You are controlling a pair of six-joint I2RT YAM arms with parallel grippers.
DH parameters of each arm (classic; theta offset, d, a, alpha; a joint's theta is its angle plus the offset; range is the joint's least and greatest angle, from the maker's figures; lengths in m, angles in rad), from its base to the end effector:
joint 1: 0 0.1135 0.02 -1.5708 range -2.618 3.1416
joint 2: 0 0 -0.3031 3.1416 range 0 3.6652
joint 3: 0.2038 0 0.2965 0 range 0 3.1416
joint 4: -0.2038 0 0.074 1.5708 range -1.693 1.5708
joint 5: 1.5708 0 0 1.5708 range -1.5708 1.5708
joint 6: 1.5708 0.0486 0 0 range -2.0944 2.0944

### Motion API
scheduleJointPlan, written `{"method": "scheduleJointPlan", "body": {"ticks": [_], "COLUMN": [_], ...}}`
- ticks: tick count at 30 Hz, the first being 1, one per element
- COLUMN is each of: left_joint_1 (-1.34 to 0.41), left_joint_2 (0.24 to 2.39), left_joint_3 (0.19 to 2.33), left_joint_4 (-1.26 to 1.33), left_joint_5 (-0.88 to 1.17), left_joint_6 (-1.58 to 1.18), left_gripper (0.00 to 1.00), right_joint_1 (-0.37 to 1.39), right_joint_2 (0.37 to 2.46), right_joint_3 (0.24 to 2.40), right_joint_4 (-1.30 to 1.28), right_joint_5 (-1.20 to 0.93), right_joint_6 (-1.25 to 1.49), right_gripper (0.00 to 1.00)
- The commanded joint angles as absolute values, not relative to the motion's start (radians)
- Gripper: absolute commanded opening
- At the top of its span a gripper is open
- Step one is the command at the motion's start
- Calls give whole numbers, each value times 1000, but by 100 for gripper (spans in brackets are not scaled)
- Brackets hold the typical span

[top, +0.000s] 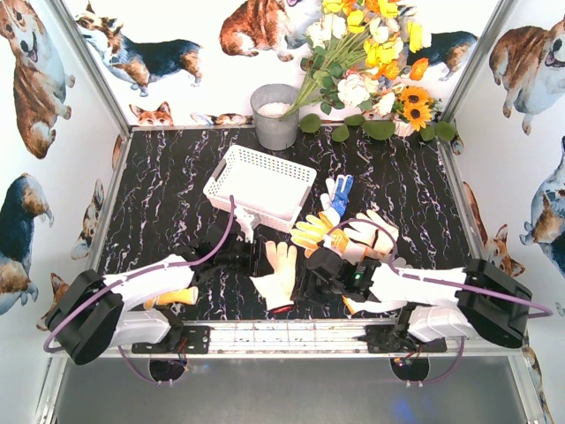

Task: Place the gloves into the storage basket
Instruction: Adjust the glove at the center of the board.

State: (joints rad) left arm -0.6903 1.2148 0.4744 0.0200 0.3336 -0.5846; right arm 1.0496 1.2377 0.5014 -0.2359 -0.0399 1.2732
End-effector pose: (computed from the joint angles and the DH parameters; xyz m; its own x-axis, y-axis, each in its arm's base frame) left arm 0.1898 -0.1774 0.1669 -0.8609 0.0347 -0.5075 0.3793 0.7087 -0.5949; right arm 0.1205 0.2138 0.1482 -0.9598 0.2470 -0.1337 0.1359 0.8251 0.5484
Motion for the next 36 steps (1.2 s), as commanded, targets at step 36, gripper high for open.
{"method": "scheduleJointPlan", "body": {"ticks": [36], "left_joint_1": [-713], "left_joint_2": [1267], "left_joint_3": [501], "left_joint_4": [36], "left_joint_5": [322], "left_joint_6": [-575], "left_gripper": [59], "right_joint_1": [1115], "right_joint_2": [1246], "right_joint_3": [529], "right_joint_4": [-237], "right_joint_5": [2], "right_joint_6": [1318], "right_gripper": [30]}}
